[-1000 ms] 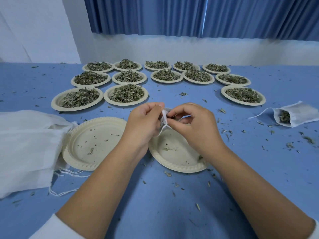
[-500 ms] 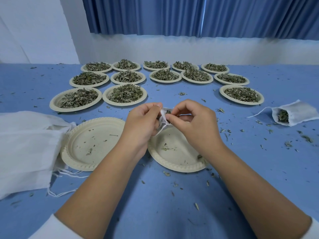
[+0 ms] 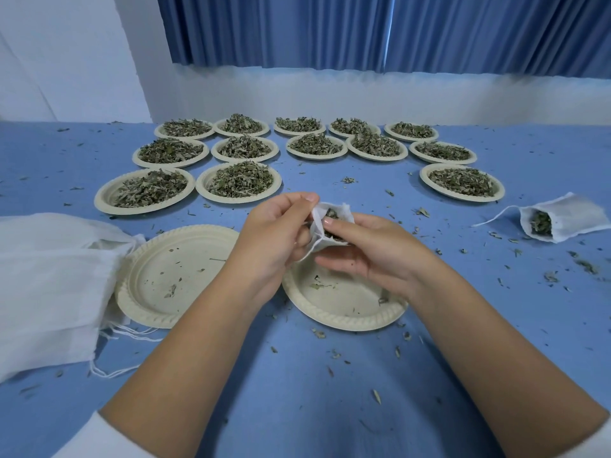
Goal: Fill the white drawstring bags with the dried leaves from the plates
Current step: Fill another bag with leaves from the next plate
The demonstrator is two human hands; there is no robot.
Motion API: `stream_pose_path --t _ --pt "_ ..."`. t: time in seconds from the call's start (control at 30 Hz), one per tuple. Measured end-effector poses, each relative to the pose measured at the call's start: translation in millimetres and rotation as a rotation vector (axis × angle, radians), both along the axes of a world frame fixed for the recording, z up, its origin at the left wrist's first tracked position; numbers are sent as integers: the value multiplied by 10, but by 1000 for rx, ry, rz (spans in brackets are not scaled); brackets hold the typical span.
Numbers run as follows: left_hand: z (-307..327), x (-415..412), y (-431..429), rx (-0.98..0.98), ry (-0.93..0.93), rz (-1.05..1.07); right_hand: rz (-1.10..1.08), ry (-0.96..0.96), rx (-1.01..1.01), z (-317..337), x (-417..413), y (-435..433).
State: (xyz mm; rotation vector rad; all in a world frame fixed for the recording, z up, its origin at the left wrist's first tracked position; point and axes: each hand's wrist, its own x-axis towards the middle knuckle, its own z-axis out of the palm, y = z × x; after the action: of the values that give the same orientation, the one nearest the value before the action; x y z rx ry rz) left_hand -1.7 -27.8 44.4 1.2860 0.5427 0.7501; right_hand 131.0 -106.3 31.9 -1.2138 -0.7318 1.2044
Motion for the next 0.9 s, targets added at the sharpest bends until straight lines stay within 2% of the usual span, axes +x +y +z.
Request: stream_pose_path --t 0.17,0.37,0.5,0.6,0.67,0.73,0.8,0.9 --pt "28 -5 -49 79 26 -30 -84 -57 50 -47 -19 29" --pt "35 41 -152 186 90 -66 -221 -468 54 -94 -72 67" --pt "39 54 -209 212 127 -91 -299 -592 31 -92 -103 107" --pt "33 58 -174 188 129 -9 -344 -665 26 -95 -111 119" --pt "15 62 -155 236 140 93 -360 -676 18 -98 -97 119" --pt "-26 55 -145 401 190 189 -381 -652 26 -85 -70 112" --pt "-67 40 -147 564 262 215 -389 -605 48 -78 -49 96" --pt "-113 49 -130 663 299 221 -329 -523 6 -63 8 66"
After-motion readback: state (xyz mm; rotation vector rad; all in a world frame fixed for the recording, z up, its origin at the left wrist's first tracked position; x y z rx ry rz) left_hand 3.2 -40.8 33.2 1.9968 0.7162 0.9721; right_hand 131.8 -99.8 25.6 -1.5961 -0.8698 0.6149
